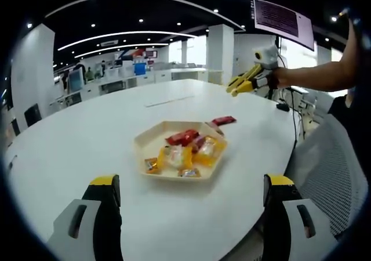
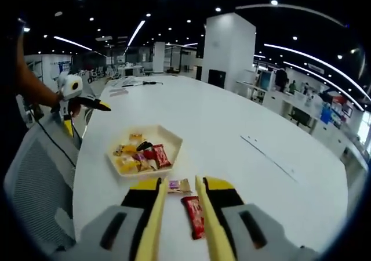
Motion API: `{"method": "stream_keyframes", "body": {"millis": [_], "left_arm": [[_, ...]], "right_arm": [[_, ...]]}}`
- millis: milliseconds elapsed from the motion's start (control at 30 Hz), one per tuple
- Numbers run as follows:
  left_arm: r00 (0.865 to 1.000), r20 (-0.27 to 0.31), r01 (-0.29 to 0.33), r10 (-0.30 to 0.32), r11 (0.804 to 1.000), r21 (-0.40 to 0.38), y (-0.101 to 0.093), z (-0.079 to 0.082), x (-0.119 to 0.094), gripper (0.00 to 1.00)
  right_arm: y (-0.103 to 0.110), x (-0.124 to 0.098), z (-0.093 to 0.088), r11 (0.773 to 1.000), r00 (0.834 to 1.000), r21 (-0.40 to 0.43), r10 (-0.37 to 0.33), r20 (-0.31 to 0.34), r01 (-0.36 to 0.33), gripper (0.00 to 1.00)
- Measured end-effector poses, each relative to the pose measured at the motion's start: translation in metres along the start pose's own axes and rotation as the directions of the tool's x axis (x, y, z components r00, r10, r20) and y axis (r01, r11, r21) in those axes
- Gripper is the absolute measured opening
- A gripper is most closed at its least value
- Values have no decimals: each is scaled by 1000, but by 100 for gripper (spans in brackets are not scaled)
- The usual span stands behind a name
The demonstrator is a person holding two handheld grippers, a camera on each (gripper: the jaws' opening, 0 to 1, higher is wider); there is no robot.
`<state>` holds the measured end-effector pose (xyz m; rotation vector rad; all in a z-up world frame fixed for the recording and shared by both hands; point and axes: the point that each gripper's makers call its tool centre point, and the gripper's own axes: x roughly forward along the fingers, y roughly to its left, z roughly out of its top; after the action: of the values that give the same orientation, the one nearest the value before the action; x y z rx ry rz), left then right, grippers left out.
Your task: Place the target food into the container with the food tongs after gripping and lifting it, then release it inside without dropping or visibly crushing the food.
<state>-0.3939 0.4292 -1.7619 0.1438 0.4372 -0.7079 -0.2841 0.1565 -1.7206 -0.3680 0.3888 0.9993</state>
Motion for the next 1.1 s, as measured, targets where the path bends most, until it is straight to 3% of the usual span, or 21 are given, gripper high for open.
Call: {"method": "stream_keyframes", "body": {"millis": [433, 767, 1100], "left_arm": [[1000, -15, -6, 6, 1000, -3, 1, -3, 1, 100], [1000, -18, -17, 17, 1000, 9, 2, -3, 0, 100], [1000, -19, -24, 24, 1000, -3, 4, -3, 0, 100]], "right_arm": [[-15, -11, -19, 1000, 999, -25, 6, -40, -7, 28], [-20, -13, -52, 999, 994, -35, 36, -106, -40, 28], [-20, 6, -69, 996, 988, -51, 60, -144, -68, 28]]}}
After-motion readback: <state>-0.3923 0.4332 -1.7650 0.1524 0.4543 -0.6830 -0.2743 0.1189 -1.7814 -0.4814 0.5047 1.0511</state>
